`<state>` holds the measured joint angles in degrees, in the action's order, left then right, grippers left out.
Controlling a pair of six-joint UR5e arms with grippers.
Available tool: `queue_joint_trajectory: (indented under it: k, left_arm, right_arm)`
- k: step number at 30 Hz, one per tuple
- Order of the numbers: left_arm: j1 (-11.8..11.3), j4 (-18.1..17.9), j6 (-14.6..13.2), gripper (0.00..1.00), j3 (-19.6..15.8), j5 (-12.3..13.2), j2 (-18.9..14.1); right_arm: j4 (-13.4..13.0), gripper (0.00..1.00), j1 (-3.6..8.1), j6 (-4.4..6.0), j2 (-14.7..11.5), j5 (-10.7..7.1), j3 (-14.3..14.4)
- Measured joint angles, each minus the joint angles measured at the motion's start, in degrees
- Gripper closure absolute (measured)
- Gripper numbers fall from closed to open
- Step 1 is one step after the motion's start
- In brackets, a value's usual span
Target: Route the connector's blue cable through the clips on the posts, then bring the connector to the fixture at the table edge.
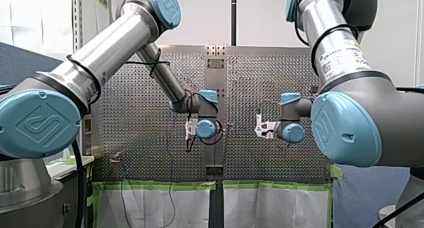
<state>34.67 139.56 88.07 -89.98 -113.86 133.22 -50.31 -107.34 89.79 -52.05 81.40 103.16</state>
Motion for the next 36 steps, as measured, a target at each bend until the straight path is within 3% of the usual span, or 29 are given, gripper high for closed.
queue_joint_trajectory:
  k: [16, 25, 36]
  left_arm:
    - [-1.3, 1.8, 0.0, 0.95, 2.9, 0.2, 0.6]
    - [-2.2, 2.7, 0.0, 0.95, 4.2, 1.2, 0.6]
    - [-2.9, 3.8, -0.1, 0.95, 5.7, 1.5, 0.7]
  right_arm:
    - [-0.1, 1.00, 0.38, 0.07, 0.1, 0.00, -0.3]
    - [0.8, 1.00, 0.63, 0.30, 0.1, 0.00, -2.0]
    - [1.1, 1.00, 1.49, 0.37, 0.1, 0.14, -2.8]
